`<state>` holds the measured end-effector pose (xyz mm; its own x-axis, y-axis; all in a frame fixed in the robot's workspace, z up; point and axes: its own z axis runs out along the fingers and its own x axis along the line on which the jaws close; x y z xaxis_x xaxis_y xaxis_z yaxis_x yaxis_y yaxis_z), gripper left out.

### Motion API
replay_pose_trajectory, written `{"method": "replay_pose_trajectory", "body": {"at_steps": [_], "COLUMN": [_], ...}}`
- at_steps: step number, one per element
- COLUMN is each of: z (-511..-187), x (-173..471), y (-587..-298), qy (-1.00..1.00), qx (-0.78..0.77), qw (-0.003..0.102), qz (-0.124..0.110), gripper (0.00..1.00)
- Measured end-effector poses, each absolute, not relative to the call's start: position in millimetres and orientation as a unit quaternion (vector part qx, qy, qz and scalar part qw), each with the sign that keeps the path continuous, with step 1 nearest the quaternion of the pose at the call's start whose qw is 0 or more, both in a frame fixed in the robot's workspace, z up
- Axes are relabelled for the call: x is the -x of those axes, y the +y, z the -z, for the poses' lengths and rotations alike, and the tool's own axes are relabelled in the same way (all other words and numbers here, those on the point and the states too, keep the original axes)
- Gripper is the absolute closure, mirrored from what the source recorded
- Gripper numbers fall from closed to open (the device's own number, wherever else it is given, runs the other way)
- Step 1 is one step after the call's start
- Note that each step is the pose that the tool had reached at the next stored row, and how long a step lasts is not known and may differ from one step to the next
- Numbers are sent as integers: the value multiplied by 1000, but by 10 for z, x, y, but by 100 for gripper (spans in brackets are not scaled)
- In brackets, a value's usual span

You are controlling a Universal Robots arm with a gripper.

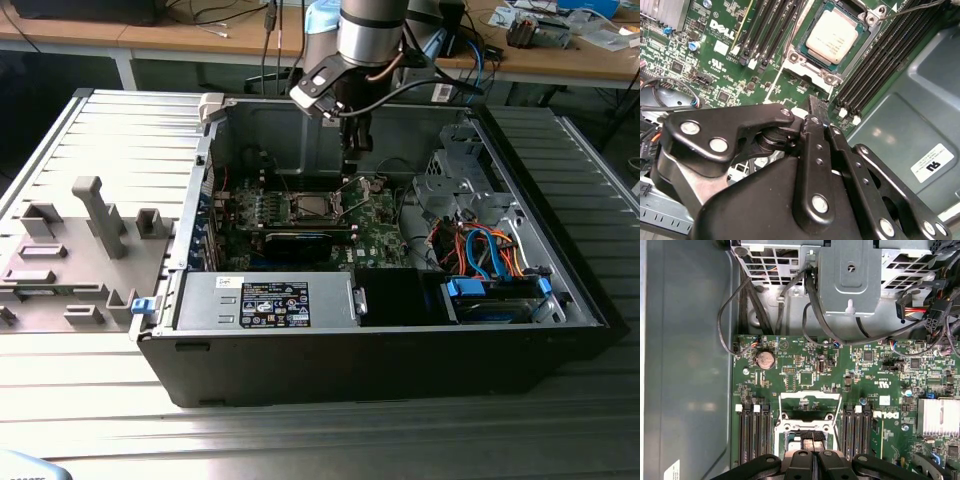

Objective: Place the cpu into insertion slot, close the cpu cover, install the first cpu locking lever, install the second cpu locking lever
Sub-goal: 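Close the cpu cover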

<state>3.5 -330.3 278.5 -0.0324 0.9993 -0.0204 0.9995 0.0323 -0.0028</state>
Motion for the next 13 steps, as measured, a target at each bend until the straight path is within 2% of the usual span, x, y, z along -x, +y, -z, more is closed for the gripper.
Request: {"method": "replay_pose_trajectory", "body": {"at_steps": [13], "z": [-2775], "x": [-66], "y": [-3303], "qy": [718], "qx": [-696], "qw": [6], "qz": [8], "gripper": [89]}}
